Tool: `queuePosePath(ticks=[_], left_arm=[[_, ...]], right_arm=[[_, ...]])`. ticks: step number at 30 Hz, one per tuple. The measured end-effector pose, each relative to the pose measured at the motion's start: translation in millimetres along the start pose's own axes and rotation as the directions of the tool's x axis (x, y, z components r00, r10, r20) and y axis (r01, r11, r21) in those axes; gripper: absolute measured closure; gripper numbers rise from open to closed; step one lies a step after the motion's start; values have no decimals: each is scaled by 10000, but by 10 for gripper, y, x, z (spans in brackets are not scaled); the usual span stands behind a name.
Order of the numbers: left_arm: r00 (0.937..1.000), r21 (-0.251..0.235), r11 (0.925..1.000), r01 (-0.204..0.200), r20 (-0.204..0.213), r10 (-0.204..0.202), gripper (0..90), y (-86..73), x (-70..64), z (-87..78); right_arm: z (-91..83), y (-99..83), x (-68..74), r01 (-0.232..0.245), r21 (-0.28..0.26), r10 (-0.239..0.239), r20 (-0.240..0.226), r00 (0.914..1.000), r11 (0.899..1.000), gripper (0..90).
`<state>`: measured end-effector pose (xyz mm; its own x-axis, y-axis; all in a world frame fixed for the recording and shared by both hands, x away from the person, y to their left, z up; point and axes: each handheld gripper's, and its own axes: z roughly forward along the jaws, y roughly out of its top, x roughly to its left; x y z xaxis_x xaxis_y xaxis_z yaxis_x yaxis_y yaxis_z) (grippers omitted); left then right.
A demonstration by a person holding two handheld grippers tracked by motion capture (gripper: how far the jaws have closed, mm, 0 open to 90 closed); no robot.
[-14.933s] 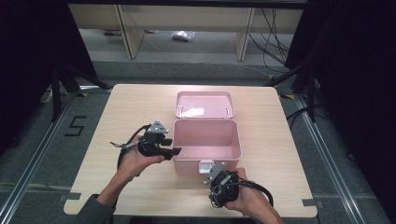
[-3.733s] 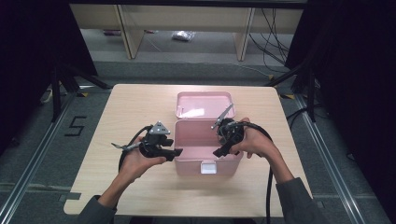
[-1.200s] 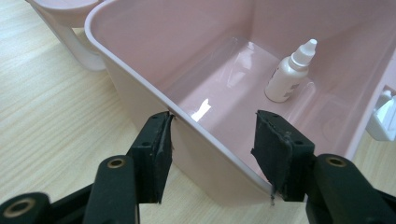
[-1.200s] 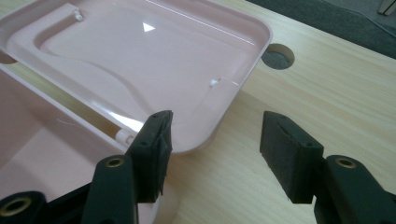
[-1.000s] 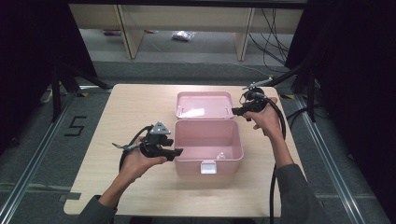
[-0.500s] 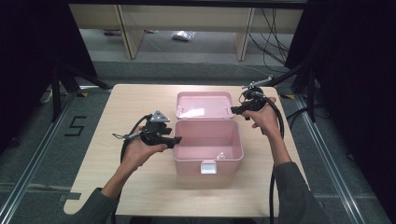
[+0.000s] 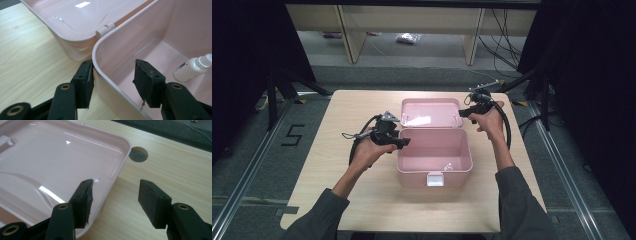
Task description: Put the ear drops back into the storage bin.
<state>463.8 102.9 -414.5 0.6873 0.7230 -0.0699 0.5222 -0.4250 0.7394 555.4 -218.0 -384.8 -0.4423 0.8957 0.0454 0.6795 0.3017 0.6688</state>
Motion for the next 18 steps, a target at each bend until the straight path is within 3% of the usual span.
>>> queuePosePath(ticks=[1,2,3,4,11,14,18], left_arm=[[10000,31,10000,-45,59,45,516,4,9,3],[10000,18,10000,-12,44,12,528,6,14,4],[10000,-36,10000,12,-19,-12,537,7,21,5],[10000,-31,10000,86,37,-86,548,7,32,5],[9998,-75,9999,97,196,-95,628,9,86,2],[9996,-124,9998,166,217,-163,640,12,94,2],[9997,-149,9997,183,145,-181,654,16,91,1]], right_arm=[[-2,20,-8,126,130,-127,94,9999,9998,469],[12,30,-9,32,1,-32,124,9999,10000,473],[32,39,-32,231,-99,-230,54,9997,9997,476],[42,39,-12,-92,34,92,73,9999,10000,476],[170,90,23,-273,329,266,209,9994,9991,487],[225,126,11,-13,317,3,297,9996,9995,494],[273,161,39,-89,426,71,410,9991,9991,505]])
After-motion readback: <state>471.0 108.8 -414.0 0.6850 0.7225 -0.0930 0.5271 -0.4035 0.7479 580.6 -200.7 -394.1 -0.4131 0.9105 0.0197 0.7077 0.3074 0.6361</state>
